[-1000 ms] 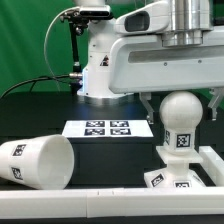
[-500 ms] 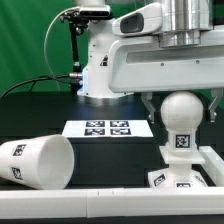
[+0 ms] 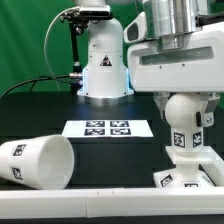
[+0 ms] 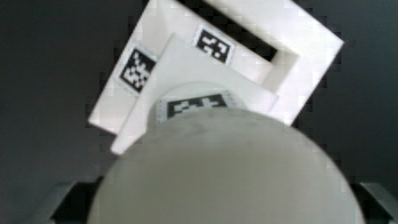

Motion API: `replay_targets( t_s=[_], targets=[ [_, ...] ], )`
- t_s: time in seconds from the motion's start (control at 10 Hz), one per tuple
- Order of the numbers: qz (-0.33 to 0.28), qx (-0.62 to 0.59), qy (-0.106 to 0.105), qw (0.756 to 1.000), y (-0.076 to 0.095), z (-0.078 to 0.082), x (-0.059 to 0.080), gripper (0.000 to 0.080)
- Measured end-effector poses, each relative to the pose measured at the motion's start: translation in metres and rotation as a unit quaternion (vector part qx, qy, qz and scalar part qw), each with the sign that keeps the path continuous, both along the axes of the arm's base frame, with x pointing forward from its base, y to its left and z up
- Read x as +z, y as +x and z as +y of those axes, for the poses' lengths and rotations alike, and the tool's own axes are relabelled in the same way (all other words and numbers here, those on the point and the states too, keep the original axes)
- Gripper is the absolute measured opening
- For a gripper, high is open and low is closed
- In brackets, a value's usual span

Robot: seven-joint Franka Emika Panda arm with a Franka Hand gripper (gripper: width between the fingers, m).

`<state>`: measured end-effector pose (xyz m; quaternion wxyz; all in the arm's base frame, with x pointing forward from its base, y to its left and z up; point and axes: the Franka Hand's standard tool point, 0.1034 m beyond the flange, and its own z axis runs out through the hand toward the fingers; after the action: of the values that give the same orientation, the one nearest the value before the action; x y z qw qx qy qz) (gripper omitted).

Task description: Assemble lamp

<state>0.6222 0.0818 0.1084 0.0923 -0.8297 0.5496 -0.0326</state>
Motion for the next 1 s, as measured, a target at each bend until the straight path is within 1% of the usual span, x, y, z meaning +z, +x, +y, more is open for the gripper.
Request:
replay_targets(
  t_s=[0.1,0.3,0.4,0.5,0.6,0.7,0.8,0.9,1.0],
  targets=[
    [0.007,-0.054,0.017,0.998,0.0000,0.0033,-0.0001,0.0574],
    [0.015,-0.122,0.041,0.992,-0.0004,0.0031,-0.0007,0.0574],
    [0.015,-0.126,0.041,0.991,-0.0005,0.0037,-0.0009,0.0574],
    [0.014,-0.115,0.039,0.993,-0.0005,0.0036,-0.0009,0.0575],
    [0.019,-0.079,0.032,0.996,-0.0027,0.0059,-0.0011,0.0575],
    [0.023,0.008,0.015,1.000,-0.0038,0.0107,0.0013,0.0671],
    [0.005,0.110,-0.001,0.994,-0.0020,0.0110,0.0028,0.0694],
    [-0.001,0.157,-0.008,0.988,-0.0022,0.0109,0.0026,0.0698],
    [-0.004,0.180,-0.012,0.984,-0.0022,0.0102,0.0022,0.0698]
  ],
)
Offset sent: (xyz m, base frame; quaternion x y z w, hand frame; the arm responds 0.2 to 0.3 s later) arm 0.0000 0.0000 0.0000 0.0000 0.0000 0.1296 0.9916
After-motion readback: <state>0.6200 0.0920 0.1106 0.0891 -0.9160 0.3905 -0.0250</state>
